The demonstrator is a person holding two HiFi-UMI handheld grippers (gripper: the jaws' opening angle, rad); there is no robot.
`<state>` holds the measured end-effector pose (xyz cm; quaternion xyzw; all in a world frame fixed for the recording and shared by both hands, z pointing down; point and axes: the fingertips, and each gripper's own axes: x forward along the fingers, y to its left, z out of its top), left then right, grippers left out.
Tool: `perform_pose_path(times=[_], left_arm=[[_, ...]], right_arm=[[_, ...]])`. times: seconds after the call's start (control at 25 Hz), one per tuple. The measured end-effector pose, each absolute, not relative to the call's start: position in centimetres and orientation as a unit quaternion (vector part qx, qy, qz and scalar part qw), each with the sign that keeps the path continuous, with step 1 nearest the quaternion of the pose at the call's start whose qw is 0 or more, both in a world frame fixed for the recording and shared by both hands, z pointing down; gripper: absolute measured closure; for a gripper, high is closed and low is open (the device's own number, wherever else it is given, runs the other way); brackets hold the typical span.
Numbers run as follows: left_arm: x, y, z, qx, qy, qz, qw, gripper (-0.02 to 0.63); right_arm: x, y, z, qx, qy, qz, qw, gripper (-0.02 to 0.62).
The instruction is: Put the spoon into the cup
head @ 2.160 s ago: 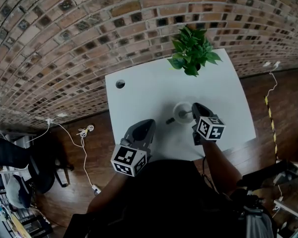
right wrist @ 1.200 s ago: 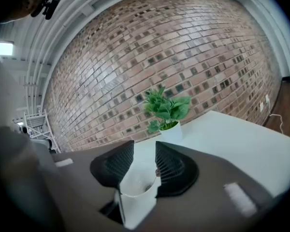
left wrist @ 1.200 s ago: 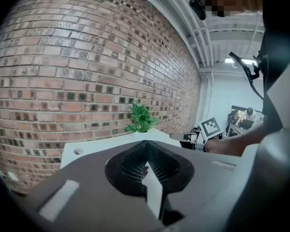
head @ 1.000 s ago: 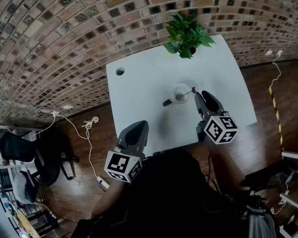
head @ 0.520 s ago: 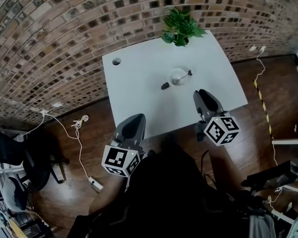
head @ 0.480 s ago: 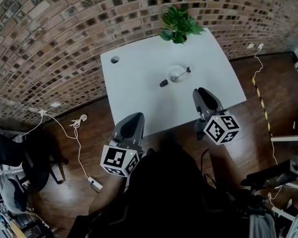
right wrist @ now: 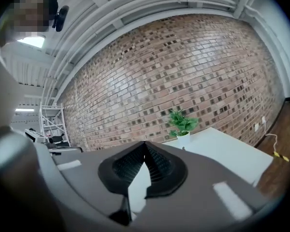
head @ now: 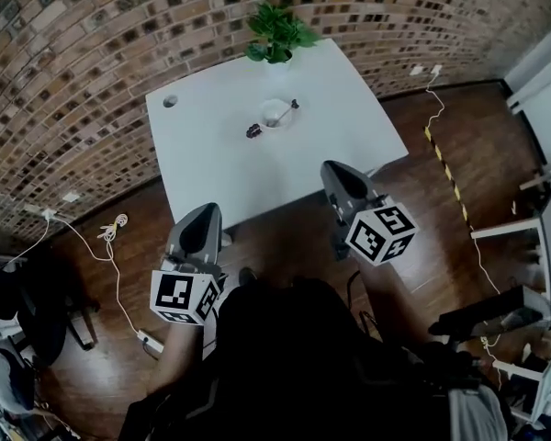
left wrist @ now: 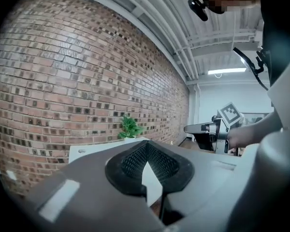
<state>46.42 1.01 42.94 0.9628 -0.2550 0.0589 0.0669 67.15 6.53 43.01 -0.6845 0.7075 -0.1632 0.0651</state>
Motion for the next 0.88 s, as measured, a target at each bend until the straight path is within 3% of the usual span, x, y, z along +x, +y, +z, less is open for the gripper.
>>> perform_pose_path(times=[0.24,0.4,0.88], left_arm=[[47.0,5.9,40.9,0.949,-0.302,0.055,0.064,0.612],[47.0,9.3,40.8,0.946,-0.311,0.07,0.061,0.612],[39.0,14.9,36.8,0.954,-0.293,0.037,0.062,0.612]], right_arm=[[67.6,11.1,41.8,-0.642,0.749,-0.157,0.05,0.588],[68.1,13.5,41.4,-0.628,0.753,-0.179,0.076,0.588],[61.4,19.9,36.0,-0.638,0.751,-0.142,0.095,0.589]])
